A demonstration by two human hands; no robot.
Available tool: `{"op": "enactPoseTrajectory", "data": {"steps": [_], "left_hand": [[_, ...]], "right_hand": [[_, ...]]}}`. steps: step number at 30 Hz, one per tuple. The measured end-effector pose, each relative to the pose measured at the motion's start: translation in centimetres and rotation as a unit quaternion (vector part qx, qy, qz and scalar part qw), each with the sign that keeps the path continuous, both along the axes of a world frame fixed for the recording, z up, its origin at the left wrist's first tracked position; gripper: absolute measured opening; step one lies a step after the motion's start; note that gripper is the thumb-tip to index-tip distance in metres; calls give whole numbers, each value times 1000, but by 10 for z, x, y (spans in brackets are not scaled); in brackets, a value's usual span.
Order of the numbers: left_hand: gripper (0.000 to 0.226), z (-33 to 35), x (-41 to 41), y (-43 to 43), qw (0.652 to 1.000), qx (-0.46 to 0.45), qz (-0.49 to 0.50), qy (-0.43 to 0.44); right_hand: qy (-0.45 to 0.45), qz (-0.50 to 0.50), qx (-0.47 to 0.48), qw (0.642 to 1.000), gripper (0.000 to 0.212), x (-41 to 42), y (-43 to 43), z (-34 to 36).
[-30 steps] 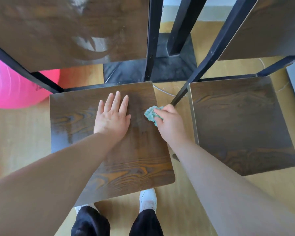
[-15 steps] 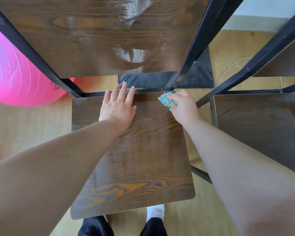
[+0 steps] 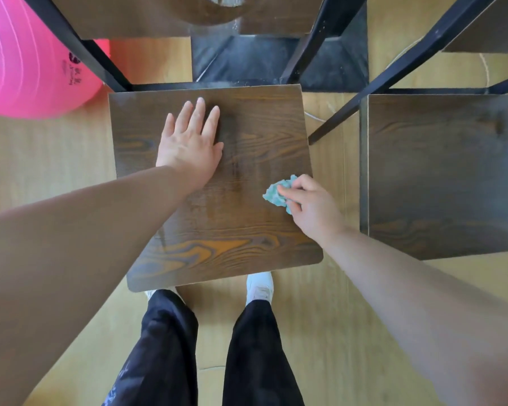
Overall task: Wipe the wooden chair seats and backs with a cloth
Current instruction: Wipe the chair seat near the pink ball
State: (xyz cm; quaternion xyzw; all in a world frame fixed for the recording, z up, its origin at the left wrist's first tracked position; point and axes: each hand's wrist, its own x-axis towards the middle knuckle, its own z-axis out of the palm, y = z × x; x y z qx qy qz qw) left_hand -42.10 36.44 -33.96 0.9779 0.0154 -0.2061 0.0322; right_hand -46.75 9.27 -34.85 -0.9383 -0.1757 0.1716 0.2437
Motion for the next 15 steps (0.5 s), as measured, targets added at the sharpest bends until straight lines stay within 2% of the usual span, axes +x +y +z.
{"op": "enactPoseTrajectory", "data": {"steps": [6, 11, 13, 15], "left_hand": [[64, 1, -33, -15, 1000, -3, 7, 12], [65, -1, -72, -24, 1000, 0, 6, 30], [65, 0, -85, -25, 1000, 1, 6, 31], [65, 3, -95, -24, 1000, -4, 7, 29]], "right_hand": [[16, 25, 15, 999, 40, -99, 9, -1], [52, 63, -19, 996, 51, -126, 17, 3], [49, 48, -4, 998, 45, -124, 13, 6], [25, -18, 33, 999, 36, -123, 2, 10]]}}
